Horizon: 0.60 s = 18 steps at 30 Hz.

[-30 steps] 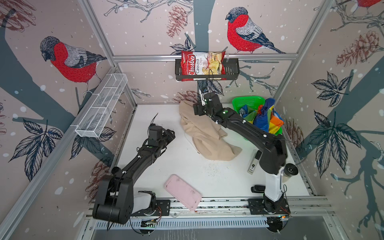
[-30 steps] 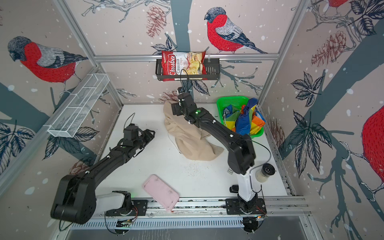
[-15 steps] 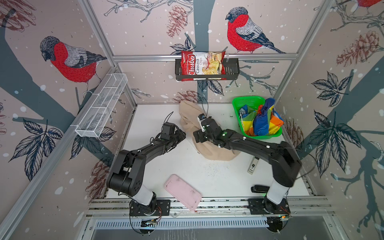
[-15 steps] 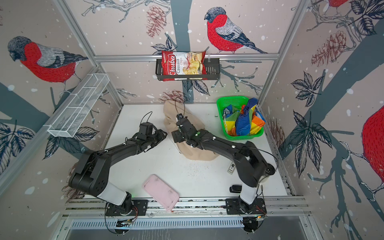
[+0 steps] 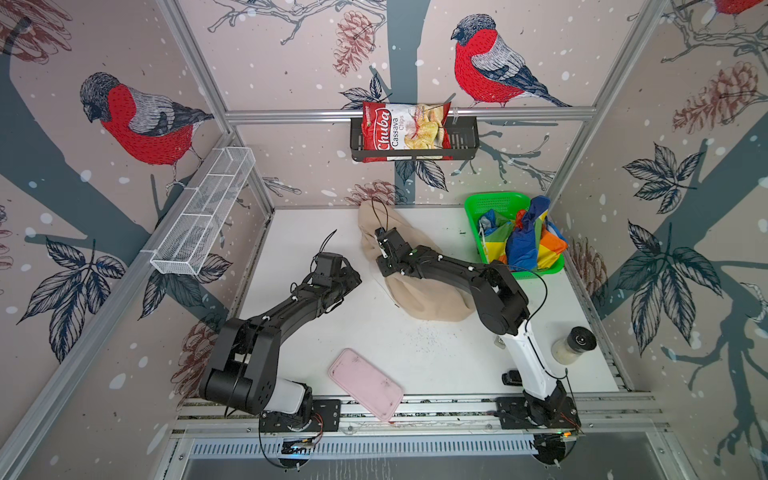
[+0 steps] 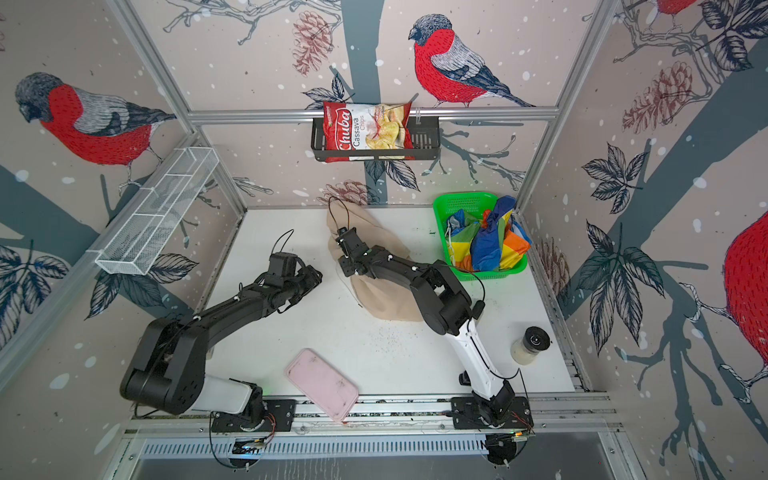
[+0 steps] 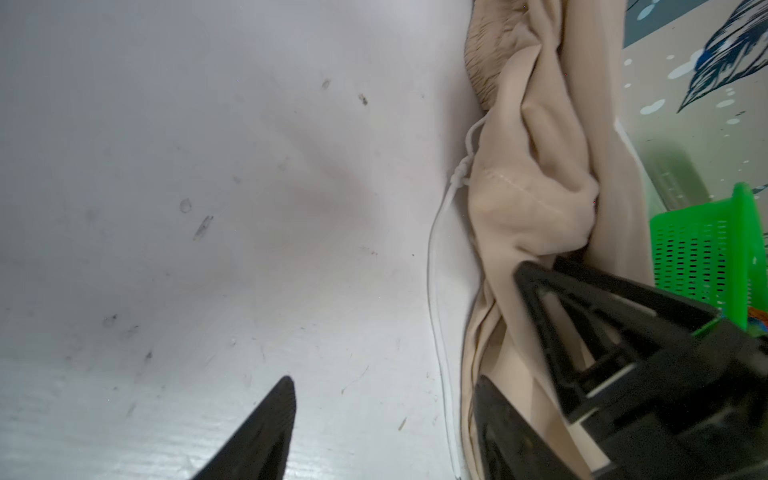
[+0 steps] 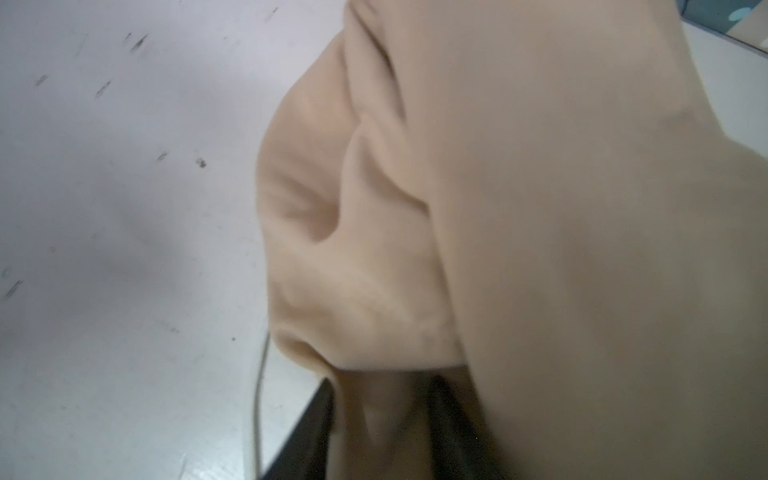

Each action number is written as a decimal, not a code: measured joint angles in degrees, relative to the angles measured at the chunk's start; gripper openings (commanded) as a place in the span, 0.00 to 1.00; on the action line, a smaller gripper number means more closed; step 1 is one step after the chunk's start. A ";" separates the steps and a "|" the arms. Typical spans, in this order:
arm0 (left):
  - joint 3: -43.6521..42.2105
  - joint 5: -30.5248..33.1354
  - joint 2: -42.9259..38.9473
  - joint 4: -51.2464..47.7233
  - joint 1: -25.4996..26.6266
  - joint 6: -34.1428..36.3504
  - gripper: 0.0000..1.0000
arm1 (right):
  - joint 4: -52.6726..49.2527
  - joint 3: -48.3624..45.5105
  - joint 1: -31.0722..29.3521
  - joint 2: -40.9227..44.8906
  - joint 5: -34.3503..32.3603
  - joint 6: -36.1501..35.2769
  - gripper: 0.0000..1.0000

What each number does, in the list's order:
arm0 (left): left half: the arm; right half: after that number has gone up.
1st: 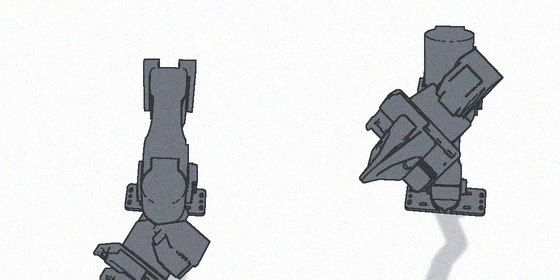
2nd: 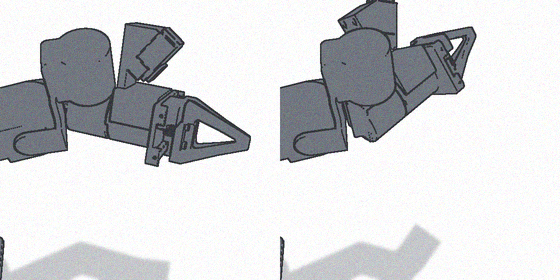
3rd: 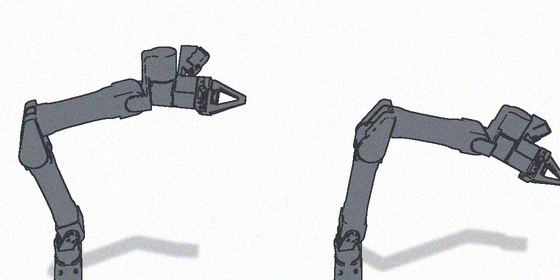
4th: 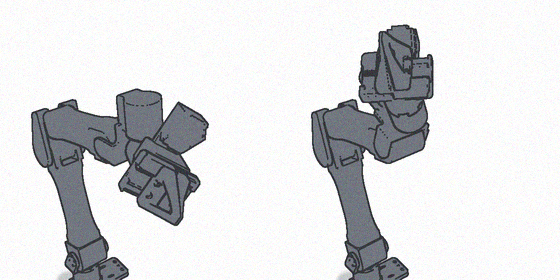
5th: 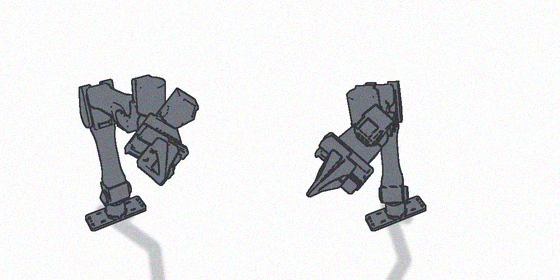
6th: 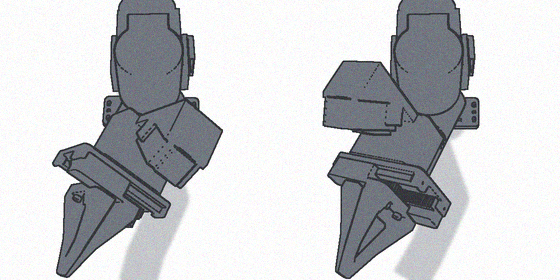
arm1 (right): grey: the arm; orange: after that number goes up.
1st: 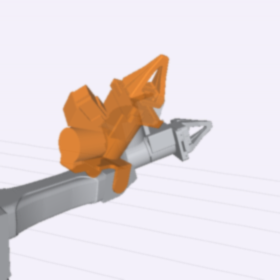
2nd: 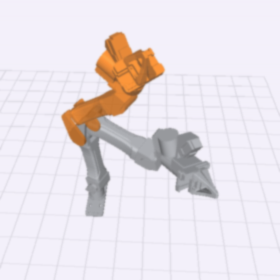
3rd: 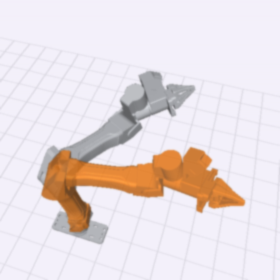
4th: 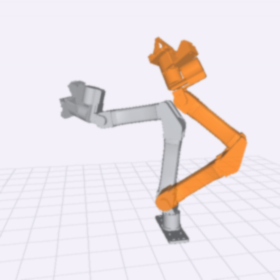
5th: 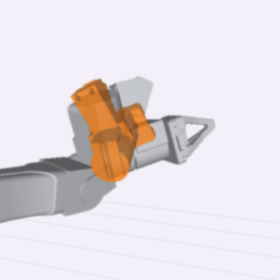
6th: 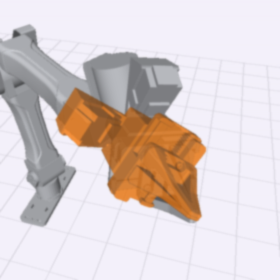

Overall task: Fold and stack the shorts
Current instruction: 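Lower the beige shorts onto the table with the right gripper, then grasp the drawstring waistband with the left gripper while the right gripper grips the leg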

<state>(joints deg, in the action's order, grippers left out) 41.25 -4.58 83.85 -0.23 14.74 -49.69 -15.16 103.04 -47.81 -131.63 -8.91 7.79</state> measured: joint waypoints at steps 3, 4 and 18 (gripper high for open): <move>0.26 -1.51 2.73 0.57 0.00 0.17 0.64 | 0.13 -0.33 1.09 0.63 2.14 -0.09 0.00; 0.37 -2.12 3.61 1.27 0.00 0.20 0.63 | 0.26 -1.18 1.64 1.49 3.56 0.11 0.00; 12.96 -7.41 16.83 10.19 5.42 1.68 0.61 | 6.78 -9.86 13.84 5.27 19.58 10.43 0.00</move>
<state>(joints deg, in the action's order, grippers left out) 54.22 -11.99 100.68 9.96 20.16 -48.01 -8.38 93.19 -33.98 -126.37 10.68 18.22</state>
